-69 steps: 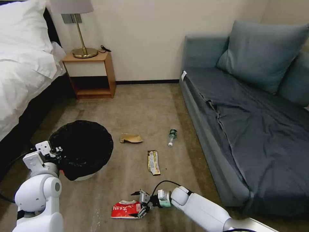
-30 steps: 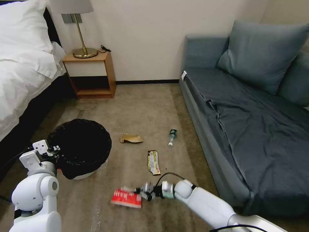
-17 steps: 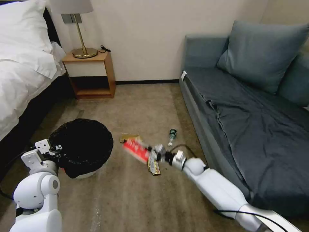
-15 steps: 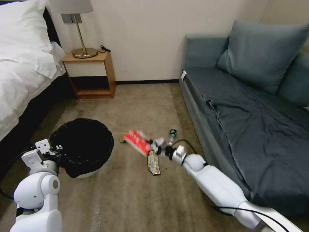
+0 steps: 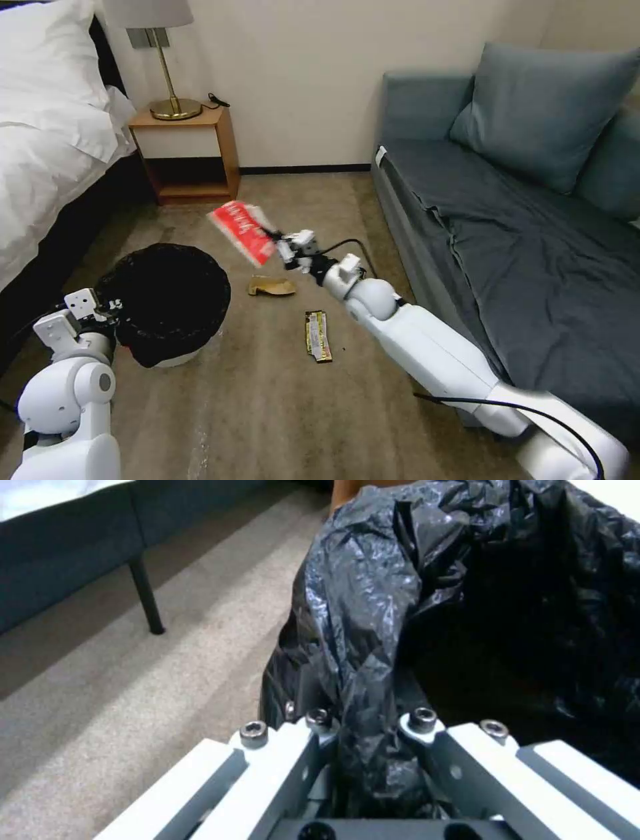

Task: Pick up the trash bin, then pick up the garbage on the floor and place it into the trash bin.

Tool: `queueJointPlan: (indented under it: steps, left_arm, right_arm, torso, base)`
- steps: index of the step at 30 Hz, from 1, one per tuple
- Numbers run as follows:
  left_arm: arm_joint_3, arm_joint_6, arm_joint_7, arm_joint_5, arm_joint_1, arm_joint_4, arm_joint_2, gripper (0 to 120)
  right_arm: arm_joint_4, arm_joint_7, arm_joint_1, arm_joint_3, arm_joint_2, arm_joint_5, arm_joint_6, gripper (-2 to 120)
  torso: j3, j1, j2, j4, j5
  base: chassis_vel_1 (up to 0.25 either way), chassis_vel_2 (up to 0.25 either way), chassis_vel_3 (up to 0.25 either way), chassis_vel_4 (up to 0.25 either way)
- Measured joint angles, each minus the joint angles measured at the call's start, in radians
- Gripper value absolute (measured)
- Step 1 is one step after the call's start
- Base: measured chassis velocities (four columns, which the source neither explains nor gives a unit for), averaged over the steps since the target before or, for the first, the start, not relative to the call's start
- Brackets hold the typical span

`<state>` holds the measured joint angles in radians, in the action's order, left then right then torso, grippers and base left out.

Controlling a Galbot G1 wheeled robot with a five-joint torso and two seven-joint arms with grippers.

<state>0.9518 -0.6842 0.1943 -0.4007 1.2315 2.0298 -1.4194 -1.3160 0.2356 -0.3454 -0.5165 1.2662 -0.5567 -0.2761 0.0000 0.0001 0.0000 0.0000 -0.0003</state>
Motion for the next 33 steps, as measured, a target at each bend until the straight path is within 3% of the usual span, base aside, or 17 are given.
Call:
queueJointPlan:
  steps: [5, 14, 29, 33]
  left_arm:
    - [-0.006, 0.002, -0.001, 0.009, -0.007, -0.014, -0.006, 4]
    - [-0.036, 0.005, -0.001, 0.04, -0.026, -0.029, -0.015, 4]
    - [-0.071, 0.005, 0.004, 0.068, -0.018, -0.017, -0.03, 4]
    - [-0.071, 0.005, 0.004, 0.07, -0.015, -0.019, -0.031, 4]
  right_arm:
    - [0.07, -0.005, 0.127, -0.171, 0.065, -0.022, 0.0, 0]
    - [0.118, -0.01, 0.167, -0.29, 0.102, -0.029, -0.002, 0]
    - [0.198, -0.009, 0.134, -0.325, 0.117, 0.022, -0.031, 0]
    - [0.198, -0.034, 0.126, -0.325, 0.12, 0.056, -0.046, 18]
  torso:
    - [0.0, 0.0, 0.0, 0.0002, 0.0]
    - [0.0, 0.0, 0.0, -0.0001, 0.0001]
    - [0.0, 0.0, 0.0, -0.0001, 0.0003]
    - [0.0, 0.0, 0.0, 0.0, 0.0003]
  base:
    - [0.0, 0.0, 0.0, 0.0]
    - [0.0, 0.0, 0.0, 0.0]
    - [0.0, 0.0, 0.0, 0.0]
    - [0.0, 0.0, 0.0, 0.0]
